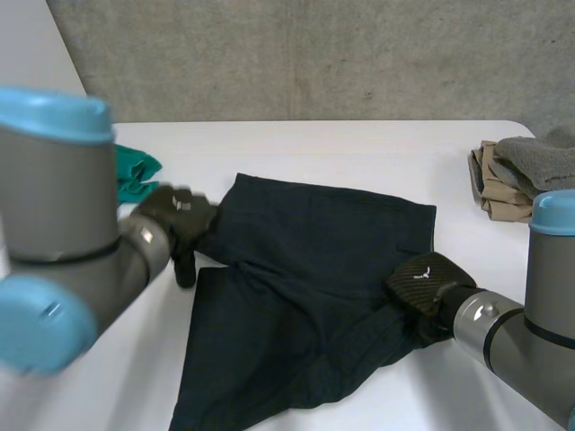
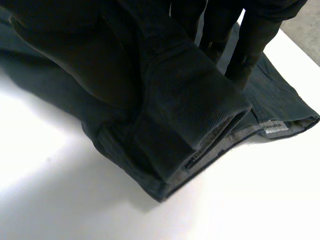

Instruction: Fold the laundry.

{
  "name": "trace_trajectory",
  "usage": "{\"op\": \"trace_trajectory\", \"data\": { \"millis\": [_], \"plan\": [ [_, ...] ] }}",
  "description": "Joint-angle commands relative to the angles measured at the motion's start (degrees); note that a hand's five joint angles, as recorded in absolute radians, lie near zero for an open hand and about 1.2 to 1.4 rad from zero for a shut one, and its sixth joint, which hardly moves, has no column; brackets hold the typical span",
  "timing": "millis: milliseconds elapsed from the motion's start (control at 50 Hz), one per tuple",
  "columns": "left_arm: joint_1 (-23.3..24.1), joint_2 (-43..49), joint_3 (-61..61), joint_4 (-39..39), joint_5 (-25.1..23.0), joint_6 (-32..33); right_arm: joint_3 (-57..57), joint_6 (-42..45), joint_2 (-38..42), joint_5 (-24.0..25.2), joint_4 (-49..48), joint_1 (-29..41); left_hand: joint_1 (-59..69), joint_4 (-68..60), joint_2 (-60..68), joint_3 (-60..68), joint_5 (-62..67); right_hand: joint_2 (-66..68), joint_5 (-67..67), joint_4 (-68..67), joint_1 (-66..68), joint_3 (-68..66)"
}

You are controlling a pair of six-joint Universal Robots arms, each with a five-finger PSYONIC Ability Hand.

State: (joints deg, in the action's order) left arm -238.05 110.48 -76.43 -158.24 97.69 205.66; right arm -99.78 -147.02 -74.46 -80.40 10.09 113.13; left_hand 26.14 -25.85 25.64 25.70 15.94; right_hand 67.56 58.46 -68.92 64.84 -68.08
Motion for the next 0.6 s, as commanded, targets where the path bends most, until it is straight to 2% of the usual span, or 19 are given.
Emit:
{"op": "trace_trajectory", "data": {
  "millis": [20, 120, 240, 340, 440, 520, 560, 600],
  "plan": [
    [1.8, -11.2, -17.6, 0.3, -6.4, -4.4, 2.3, -9.9, -0.1, -1.7, -1.4, 1.0, 9.5, -9.8, 10.0, 9.9, 9.7, 12.4, 11.5, -11.1, 15.2, -11.9],
    [5.3, -13.4, -24.5, -0.4, -5.9, -7.4, 4.3, -18.3, 0.4, -3.0, -2.0, -0.2, 7.3, -7.6, 7.8, 7.7, 7.5, 12.4, 11.5, -11.1, 15.2, -11.9],
    [8.1, -11.7, -25.3, -1.5, -3.2, -11.2, 4.9, -24.8, 0.5, -4.3, -2.4, -1.6, 4.4, -4.7, 4.9, 4.9, 4.6, 12.4, 11.5, -11.1, 15.2, -11.9],
    [9.0, -6.5, -23.3, -1.4, -2.9, -14.8, 4.5, -24.9, 0.1, -5.6, -3.0, -2.2, 6.4, -6.7, 6.9, 6.9, 6.6, 12.4, 11.5, -11.1, 15.2, -11.9],
    [10.2, -2.1, -21.1, -1.6, -2.0, -14.9, 3.9, -24.5, -0.2, -5.8, -3.0, -2.5, 8.4, -8.7, 8.9, 8.9, 8.6, 12.4, 11.5, -11.1, 15.2, -11.9],
    [10.9, 0.3, -19.3, -2.9, 0.7, -14.7, 3.5, -24.6, -0.5, -5.8, -2.9, -2.9, 32.3, -32.6, 32.8, 32.7, 32.5, 12.4, 11.5, -11.1, 15.2, -11.9],
    [11.3, 0.5, -18.6, -4.1, 2.8, -13.8, 3.5, -24.5, -0.7, -5.7, -2.7, -3.6, 53.4, -53.7, 53.9, 53.9, 53.6, 12.4, 11.5, -11.1, 15.2, -11.9],
    [11.6, 0.4, -18.3, -5.3, 4.6, -12.6, 3.5, -24.3, -1.1, -5.4, -2.5, -4.1, 53.9, -54.1, 54.4, 54.3, 54.1, 12.4, 11.5, -11.1, 15.2, -11.9]
  ]
}}
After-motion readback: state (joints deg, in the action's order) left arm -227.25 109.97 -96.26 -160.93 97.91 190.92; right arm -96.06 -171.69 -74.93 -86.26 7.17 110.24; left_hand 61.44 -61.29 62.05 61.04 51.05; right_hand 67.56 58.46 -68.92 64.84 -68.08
